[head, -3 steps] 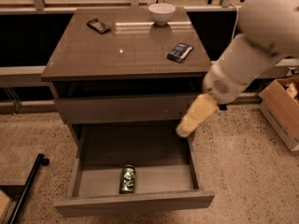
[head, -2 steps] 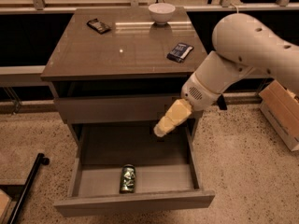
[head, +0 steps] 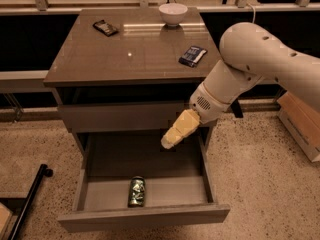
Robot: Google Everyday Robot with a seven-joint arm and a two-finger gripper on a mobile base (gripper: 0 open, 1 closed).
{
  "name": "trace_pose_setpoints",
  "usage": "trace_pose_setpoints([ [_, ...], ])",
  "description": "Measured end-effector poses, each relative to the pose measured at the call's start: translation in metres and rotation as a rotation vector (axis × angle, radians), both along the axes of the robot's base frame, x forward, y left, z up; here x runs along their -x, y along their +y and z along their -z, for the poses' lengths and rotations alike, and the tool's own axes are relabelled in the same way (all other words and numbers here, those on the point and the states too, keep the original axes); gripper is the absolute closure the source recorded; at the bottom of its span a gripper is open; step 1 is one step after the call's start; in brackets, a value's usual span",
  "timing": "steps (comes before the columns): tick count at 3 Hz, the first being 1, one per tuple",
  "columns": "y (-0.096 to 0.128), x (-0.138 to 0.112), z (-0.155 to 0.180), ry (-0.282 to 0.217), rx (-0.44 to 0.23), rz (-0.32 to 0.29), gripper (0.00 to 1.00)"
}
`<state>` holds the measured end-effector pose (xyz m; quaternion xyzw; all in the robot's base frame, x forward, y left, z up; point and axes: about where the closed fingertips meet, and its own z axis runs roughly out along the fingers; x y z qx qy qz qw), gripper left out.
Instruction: Pick green can from middle drawer and place on counter
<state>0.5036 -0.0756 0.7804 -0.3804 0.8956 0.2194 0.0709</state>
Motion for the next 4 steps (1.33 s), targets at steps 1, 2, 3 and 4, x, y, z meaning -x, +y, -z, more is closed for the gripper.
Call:
trace_pose_setpoints([
  [1,0.009,0.002,0.062,0.108,-0.017,0.119,0.0],
  [2,0.019,-0.008,0.134,0.169,0.026,0.285,0.0],
  [3,0.027,-0.027,0.14,0.148,-0.005,0.403,0.0],
  [4,0.039,-0.027,0.156,0.171,-0.006,0.387,0.0],
])
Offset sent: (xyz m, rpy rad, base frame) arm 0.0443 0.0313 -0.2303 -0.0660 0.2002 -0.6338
